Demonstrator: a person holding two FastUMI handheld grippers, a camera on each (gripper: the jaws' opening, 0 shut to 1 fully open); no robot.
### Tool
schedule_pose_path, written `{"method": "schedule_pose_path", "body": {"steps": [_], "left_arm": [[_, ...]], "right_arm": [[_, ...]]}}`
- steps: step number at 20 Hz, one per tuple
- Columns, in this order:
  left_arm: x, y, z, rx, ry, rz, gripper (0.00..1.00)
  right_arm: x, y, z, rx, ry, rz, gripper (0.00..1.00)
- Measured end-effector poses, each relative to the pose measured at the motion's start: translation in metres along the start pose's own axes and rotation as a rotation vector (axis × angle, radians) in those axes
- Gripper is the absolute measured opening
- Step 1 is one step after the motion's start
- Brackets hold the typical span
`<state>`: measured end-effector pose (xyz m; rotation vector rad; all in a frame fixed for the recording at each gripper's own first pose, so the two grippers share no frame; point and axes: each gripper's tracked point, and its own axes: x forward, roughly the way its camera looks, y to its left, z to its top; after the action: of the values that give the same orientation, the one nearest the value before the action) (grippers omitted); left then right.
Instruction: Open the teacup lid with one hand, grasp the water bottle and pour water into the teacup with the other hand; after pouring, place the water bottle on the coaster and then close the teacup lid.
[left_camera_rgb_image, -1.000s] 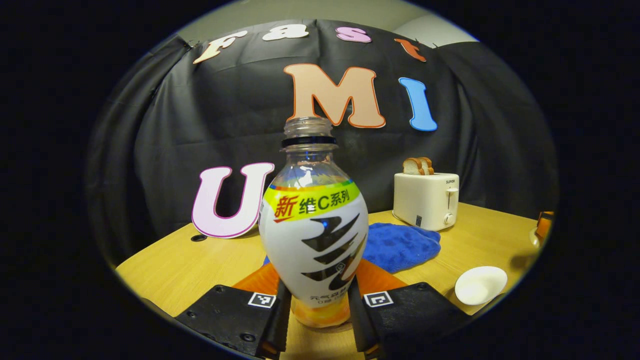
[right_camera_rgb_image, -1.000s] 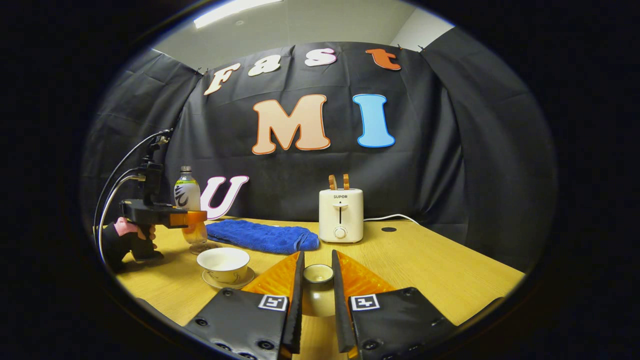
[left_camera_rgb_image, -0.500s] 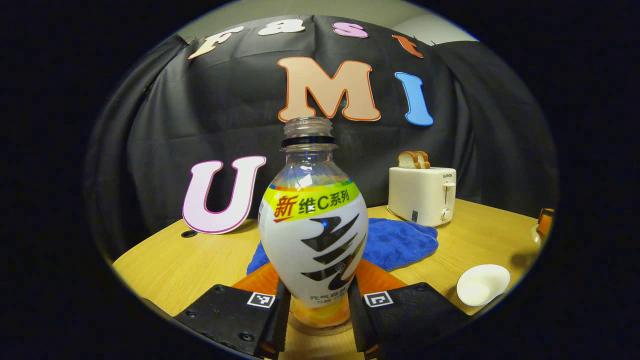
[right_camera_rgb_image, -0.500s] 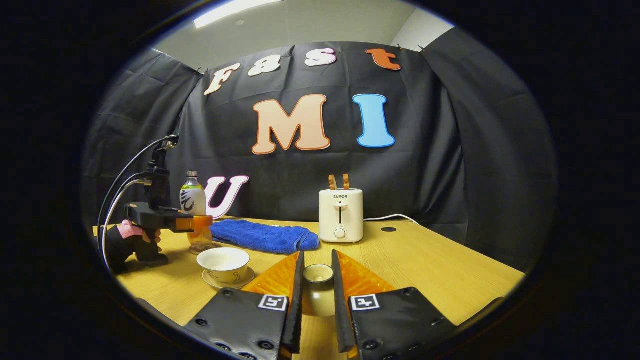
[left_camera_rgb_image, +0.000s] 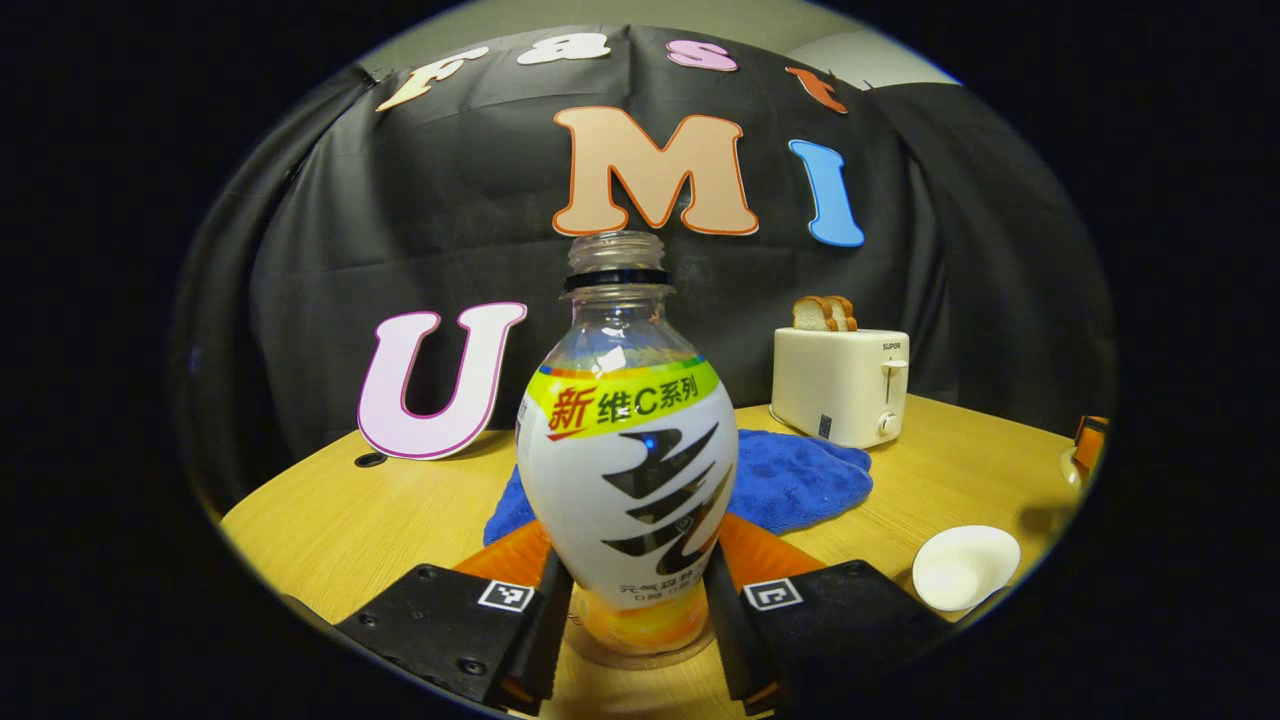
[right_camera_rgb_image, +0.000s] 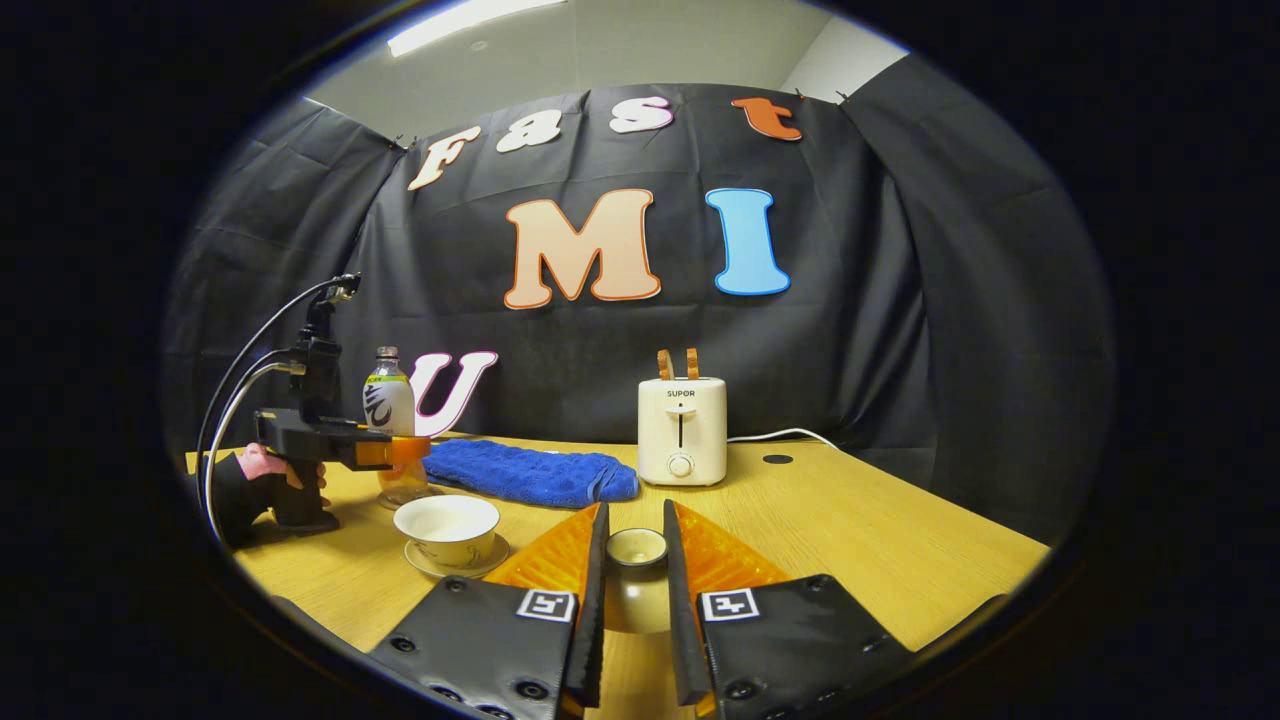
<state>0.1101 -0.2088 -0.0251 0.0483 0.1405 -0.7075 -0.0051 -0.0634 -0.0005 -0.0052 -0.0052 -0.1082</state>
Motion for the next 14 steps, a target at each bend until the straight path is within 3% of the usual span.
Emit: {"method": "schedule_pose_path", "body": {"steps": [8, 14], "left_arm": [[-0.002, -0.001, -0.003, -0.020, 0.003, 0.003, 0.67], [-0.014, 0.002, 0.004, -0.034, -0.051, 0.017, 0.88]], "right_arm": [[0.000, 0.000, 0.000, 0.000, 0.000, 0.000, 0.31], [0.000, 0.000, 0.000, 0.000, 0.001, 0.000, 0.31]]}}
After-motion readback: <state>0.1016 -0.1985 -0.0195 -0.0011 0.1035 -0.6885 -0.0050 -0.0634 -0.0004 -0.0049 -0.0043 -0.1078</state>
